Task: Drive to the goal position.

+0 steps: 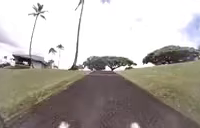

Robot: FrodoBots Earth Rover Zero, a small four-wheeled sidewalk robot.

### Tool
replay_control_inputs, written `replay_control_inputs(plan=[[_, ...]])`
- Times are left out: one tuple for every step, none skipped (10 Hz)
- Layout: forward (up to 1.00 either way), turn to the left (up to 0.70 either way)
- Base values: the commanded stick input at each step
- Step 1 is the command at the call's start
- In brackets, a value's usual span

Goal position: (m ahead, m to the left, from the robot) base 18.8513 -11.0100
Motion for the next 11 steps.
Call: replay_control_inputs(plan=[[1.00,0.00],[1.00,0.00],[1.00,0.00],[1.00,0.00],[1.00,0.00],[1.00,0.00],[1.00,0.00],[1.00,0.00],[1.00,0.00],[1.00,0.00],[1.00,0.00]])
